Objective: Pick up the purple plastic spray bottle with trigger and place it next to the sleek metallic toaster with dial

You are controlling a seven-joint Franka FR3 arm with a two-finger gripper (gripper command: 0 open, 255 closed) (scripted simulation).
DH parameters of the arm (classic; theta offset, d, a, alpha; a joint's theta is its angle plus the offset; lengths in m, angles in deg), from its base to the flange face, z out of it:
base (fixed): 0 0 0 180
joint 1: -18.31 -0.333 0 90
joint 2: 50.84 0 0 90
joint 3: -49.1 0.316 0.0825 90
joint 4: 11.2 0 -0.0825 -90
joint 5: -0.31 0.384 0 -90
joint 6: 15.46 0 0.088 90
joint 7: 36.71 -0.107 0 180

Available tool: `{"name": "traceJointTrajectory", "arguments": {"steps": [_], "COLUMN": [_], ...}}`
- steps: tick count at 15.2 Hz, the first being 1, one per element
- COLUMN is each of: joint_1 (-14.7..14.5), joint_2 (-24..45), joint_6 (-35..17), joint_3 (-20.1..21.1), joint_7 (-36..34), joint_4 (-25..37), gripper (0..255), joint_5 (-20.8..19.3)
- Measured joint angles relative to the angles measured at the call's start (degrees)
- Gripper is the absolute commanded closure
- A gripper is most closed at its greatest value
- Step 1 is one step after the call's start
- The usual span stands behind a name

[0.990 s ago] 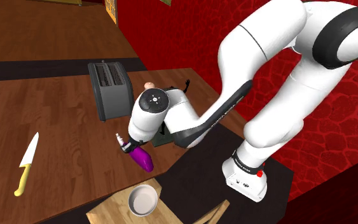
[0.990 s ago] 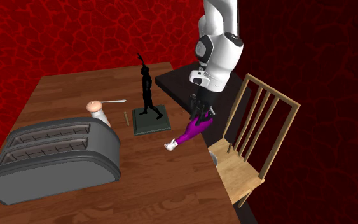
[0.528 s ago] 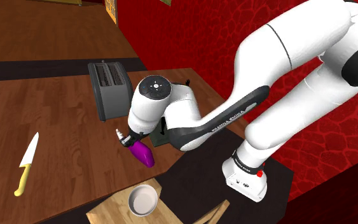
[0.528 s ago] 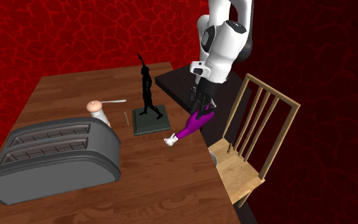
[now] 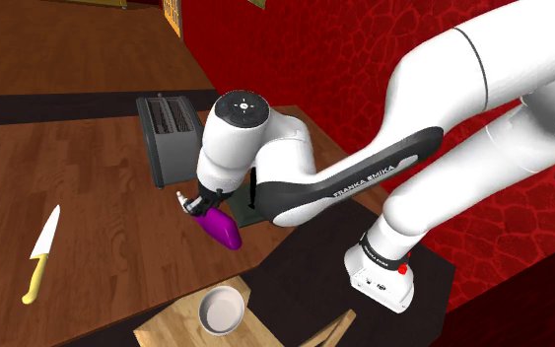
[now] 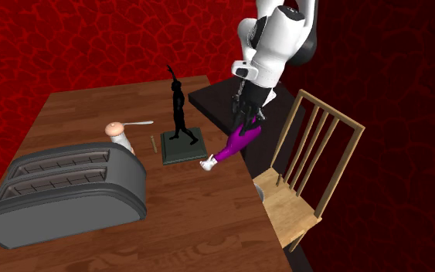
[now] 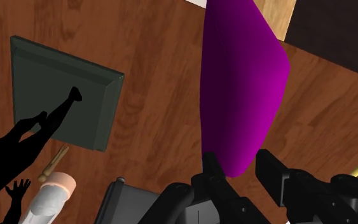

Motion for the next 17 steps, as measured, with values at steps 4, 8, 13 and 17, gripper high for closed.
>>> {"name": "traceJointTrajectory", "arguments": {"steps": [4, 8, 13, 17], "joint_1": [-2.50, -4.39, -5.69, -6.43], "joint_2": [-2.66, -4.92, -6.83, -8.12], "joint_6": [3.09, 6.33, 10.41, 13.52], "joint_3": [-2.96, -5.22, -7.19, -8.75], "joint_7": [3.12, 5.32, 7.15, 8.57], "joint_4": [1.13, 2.54, 5.03, 7.03], "gripper": [255, 255, 255, 255], "joint_5": [3.10, 5.29, 6.79, 7.63]}}
